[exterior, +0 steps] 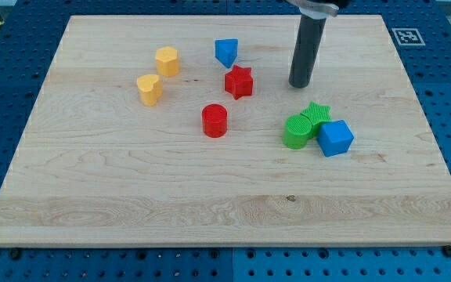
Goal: Move green circle towards bottom right
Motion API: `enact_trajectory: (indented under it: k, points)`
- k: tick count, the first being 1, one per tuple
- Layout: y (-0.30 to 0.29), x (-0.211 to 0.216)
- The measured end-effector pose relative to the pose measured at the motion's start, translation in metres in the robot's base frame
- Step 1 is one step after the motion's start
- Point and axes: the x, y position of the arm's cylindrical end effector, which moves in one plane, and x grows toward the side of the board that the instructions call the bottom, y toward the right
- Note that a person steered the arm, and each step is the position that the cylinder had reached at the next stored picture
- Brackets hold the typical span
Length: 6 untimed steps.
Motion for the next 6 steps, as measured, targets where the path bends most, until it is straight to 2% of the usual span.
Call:
enact_trajectory:
  k: [3,4,6]
  points:
    - [-0.025,0.064]
    - [0.006,0.099]
    - [0.027,0.127]
